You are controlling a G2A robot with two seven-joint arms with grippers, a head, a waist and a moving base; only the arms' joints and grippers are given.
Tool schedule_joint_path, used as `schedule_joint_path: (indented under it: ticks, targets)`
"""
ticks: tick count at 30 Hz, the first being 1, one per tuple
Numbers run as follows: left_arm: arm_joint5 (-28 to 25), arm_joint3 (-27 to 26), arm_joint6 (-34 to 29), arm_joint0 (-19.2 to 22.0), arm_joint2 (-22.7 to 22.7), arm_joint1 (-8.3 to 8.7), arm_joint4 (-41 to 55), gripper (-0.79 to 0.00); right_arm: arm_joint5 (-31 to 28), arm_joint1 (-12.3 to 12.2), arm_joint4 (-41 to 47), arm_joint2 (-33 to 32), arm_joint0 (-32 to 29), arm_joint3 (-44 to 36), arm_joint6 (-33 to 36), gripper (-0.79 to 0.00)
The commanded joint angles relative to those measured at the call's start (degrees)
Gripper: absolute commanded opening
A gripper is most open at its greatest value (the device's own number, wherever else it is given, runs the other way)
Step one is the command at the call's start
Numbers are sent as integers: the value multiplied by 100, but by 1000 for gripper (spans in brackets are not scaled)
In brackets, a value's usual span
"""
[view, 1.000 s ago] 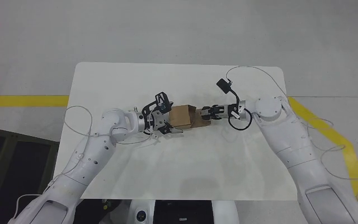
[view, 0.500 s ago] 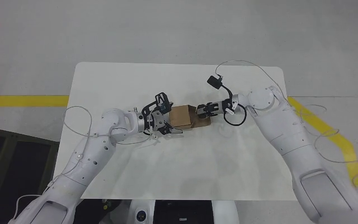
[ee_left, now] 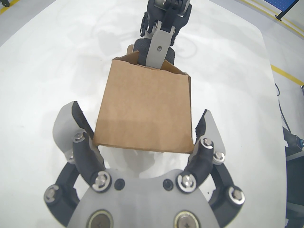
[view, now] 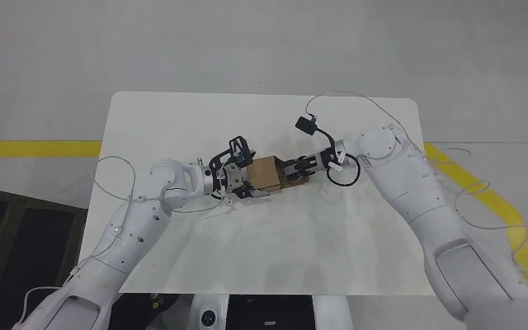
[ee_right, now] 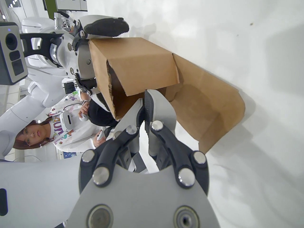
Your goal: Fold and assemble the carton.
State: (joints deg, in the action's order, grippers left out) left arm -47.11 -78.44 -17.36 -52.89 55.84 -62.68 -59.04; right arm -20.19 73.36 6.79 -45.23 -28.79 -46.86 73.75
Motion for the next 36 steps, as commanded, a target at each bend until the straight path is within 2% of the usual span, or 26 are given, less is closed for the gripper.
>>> schedule_joint_path:
  ticks: [1, 21, 29, 36]
  targets:
    - [-3, 0, 0, 1, 1, -1, -2, 0, -33, 29, 77, 33, 0, 39, 26, -785]
    - [-20, 38, 18, -7, 27, -3, -50, 0, -356, 372, 588, 354, 176, 708, 84, -785]
    - [-42, -15, -35, -35, 69, 10, -29, 0, -157, 131, 465, -58, 161, 546, 111, -785]
    - [-28, -61, -69, -61, 78, 14, -18, 0, 609, -255, 29, -571, -428, -500, 29, -785]
